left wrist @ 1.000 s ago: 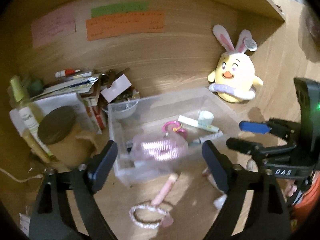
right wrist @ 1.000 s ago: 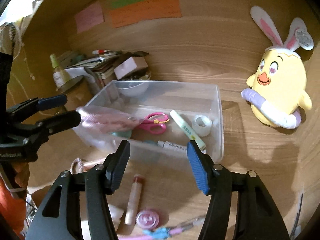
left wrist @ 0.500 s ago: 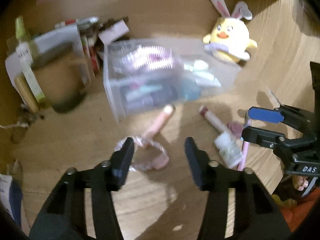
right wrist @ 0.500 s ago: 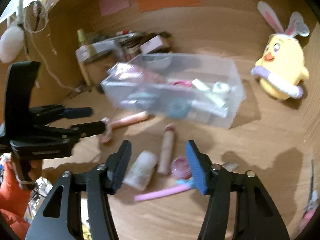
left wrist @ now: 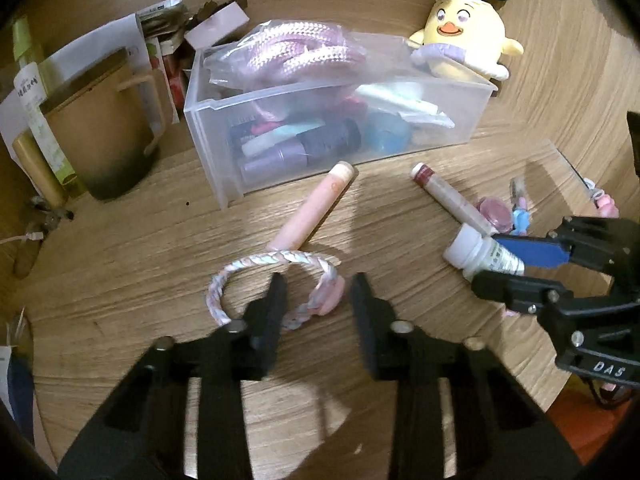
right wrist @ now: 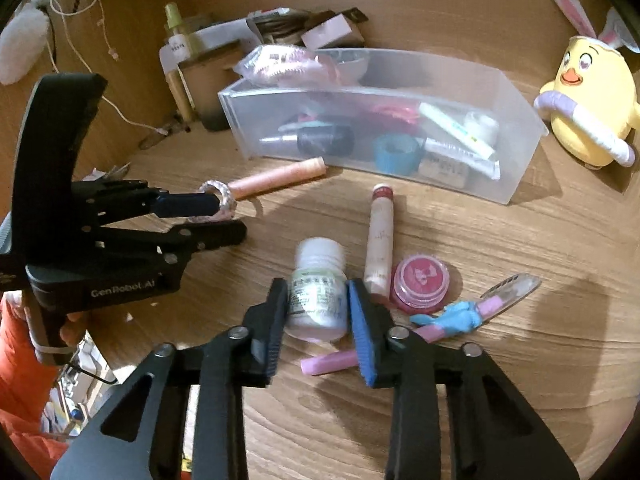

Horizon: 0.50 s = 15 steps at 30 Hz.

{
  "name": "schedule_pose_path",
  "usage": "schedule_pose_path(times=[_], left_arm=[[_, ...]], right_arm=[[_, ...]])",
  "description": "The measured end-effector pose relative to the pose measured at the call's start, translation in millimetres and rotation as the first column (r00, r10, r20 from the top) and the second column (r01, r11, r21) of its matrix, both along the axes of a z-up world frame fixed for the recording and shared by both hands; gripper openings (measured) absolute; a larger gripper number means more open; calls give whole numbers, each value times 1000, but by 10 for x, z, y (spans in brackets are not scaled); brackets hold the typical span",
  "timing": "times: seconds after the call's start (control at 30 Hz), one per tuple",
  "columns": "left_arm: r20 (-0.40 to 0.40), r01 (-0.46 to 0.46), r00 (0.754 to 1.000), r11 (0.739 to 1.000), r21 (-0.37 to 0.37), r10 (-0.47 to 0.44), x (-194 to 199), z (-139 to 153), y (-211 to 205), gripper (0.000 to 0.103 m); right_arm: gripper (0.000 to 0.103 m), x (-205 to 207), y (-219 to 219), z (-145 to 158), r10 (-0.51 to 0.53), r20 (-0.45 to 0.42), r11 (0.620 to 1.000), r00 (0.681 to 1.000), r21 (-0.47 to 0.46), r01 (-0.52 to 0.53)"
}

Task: Organize objects
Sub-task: 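Grasp the white rope loop with the left tool while the right tool grasps the pill bottle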

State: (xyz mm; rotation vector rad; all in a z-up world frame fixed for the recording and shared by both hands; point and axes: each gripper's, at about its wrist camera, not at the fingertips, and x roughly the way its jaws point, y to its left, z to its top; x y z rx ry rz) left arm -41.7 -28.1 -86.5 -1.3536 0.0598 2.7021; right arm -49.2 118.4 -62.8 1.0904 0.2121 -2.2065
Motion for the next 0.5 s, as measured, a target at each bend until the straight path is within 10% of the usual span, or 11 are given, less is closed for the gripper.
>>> schedule_pose_path(times=[0.5], left_arm=[[-123, -47, 991, 994, 95, 59, 233, 392, -158, 11]], right_arm=[[27, -112, 198, 394, -58, -89, 995, 994, -86, 50]])
